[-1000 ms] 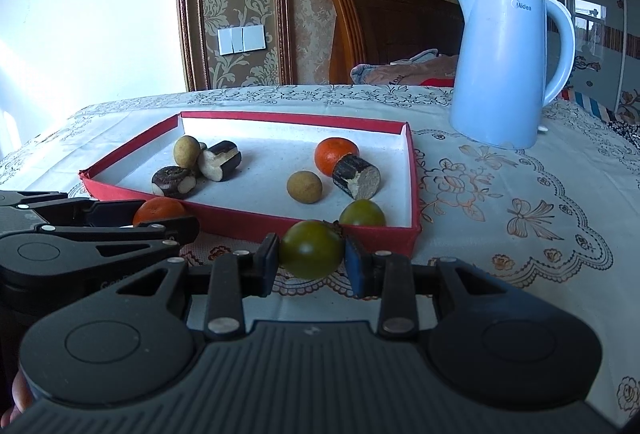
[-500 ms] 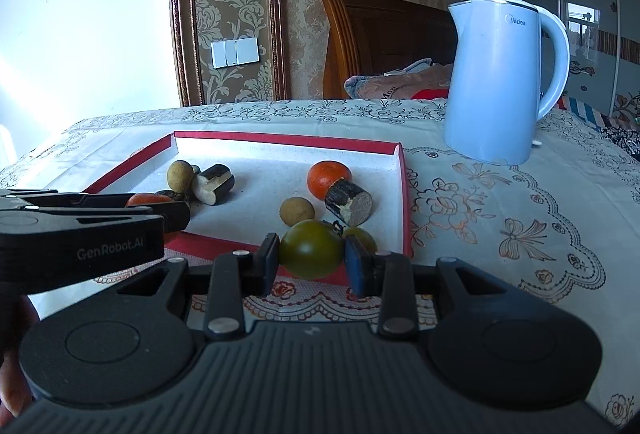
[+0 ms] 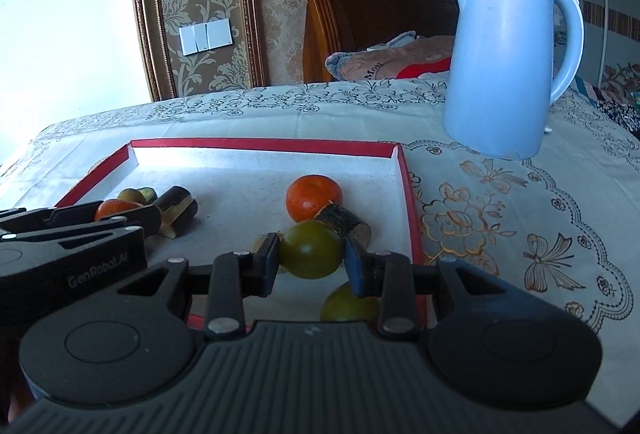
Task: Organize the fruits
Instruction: 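Lift the orange and green fruit and carry both over the red tray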
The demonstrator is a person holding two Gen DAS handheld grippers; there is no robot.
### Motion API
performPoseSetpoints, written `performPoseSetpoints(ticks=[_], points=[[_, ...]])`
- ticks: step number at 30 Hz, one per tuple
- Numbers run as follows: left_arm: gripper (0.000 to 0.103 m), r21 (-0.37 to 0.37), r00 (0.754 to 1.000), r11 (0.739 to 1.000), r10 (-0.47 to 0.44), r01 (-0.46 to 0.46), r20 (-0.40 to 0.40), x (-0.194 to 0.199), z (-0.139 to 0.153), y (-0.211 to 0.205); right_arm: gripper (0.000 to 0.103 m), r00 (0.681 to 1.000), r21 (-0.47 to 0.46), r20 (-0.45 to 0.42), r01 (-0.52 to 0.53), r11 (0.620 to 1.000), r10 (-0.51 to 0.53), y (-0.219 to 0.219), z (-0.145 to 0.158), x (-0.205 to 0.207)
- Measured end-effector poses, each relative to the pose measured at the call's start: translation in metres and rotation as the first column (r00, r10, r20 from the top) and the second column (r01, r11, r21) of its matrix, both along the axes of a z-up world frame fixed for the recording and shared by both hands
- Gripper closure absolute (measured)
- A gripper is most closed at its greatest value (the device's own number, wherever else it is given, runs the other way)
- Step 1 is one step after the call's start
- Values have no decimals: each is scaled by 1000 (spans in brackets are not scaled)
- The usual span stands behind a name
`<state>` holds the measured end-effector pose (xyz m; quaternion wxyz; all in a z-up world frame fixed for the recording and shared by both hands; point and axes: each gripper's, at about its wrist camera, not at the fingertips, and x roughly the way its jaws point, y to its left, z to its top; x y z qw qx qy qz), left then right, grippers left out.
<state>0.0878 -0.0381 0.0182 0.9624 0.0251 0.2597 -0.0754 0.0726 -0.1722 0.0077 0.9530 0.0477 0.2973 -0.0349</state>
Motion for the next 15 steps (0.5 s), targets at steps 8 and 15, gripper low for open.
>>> performPoseSetpoints(ticks=[8, 15], points=[[62, 2, 1000, 1000, -6, 6, -3, 9, -4, -4, 70, 999, -22, 9, 30, 999, -30, -2, -3, 18], [62, 1, 1000, 1000, 23, -23, -6, 20, -6, -3, 70, 999, -28, 23, 41, 999, -41, -2, -3, 26]])
